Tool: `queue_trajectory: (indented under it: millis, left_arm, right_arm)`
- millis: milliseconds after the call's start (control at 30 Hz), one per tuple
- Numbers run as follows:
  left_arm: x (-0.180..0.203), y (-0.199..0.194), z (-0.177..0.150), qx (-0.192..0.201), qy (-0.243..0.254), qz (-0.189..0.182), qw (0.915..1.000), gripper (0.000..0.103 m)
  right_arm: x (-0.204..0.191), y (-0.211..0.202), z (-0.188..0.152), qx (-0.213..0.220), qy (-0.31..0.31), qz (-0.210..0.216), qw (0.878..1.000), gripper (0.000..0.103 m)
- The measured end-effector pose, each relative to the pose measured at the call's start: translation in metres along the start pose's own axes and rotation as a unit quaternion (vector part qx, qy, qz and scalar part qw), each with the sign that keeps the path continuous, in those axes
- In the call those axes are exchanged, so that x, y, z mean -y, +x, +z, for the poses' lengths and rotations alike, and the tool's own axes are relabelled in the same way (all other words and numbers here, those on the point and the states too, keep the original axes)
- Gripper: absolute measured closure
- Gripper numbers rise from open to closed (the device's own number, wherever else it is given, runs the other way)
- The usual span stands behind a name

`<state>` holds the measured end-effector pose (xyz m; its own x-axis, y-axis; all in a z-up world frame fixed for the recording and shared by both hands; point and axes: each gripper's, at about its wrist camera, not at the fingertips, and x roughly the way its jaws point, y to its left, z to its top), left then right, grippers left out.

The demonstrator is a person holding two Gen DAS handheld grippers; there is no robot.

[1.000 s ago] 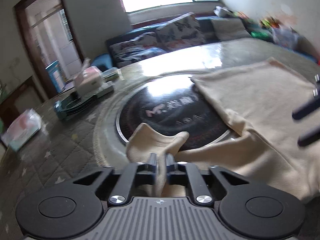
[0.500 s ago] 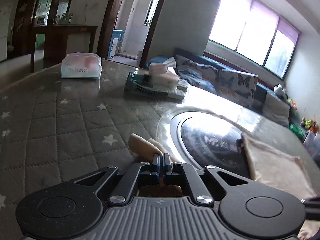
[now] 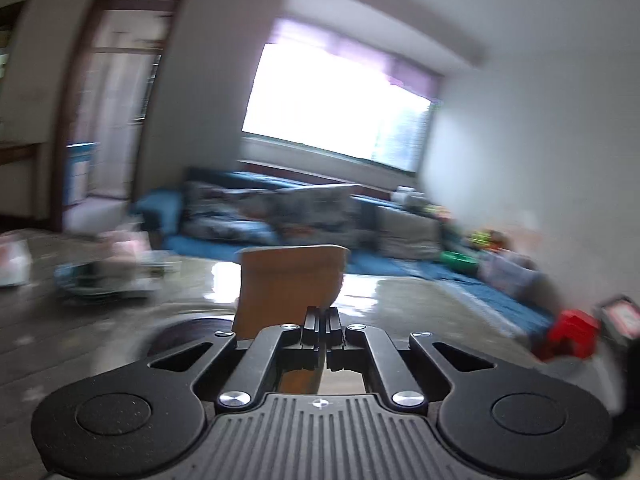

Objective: Fold clothes

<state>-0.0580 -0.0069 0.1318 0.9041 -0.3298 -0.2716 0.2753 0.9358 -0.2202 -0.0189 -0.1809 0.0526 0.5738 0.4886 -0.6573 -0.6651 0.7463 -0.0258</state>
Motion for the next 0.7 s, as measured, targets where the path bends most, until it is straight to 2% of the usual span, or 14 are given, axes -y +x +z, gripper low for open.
queue_trajectory:
  millis: [67,200,300,333,400,500,600,700]
  left_arm:
    - [0.022,0.011,-0.009,-0.016,0.017,-0.037,0.9990,0.099]
    - [0.049,0.043,-0.040,-0.099,0.039,-0.088,0.9904,0.097]
    - [0.055,0.057,-0.062,-0.158,0.053,-0.102,0.9807,0.093]
    - [0.052,0.057,-0.064,-0.165,0.057,-0.101,0.9794,0.093]
    - [0.043,0.056,-0.067,-0.173,0.063,-0.097,0.9780,0.093]
    - [0.025,0.052,-0.063,-0.168,0.060,-0.060,0.9822,0.093]
    - [-0.001,0.051,-0.061,-0.167,0.056,-0.002,0.9843,0.091]
    - [-0.020,0.040,-0.064,-0.174,0.044,0.019,0.9836,0.090]
  right_arm:
    - [0.019,-0.010,-0.010,0.000,0.029,-0.025,0.999,0.066]
    - [0.054,-0.023,-0.036,-0.014,0.077,-0.063,0.995,0.066]
    - [0.075,-0.031,-0.057,-0.029,0.109,-0.083,0.990,0.066]
    - [0.079,-0.033,-0.063,-0.033,0.116,-0.087,0.989,0.066]
    - [0.085,-0.038,-0.070,-0.034,0.129,-0.088,0.987,0.066]
    - [0.089,-0.045,-0.072,-0.024,0.145,-0.078,0.986,0.066]
    - [0.085,-0.040,-0.067,-0.014,0.160,-0.044,0.986,0.066]
    - [0.076,-0.022,-0.062,-0.021,0.168,-0.014,0.985,0.066]
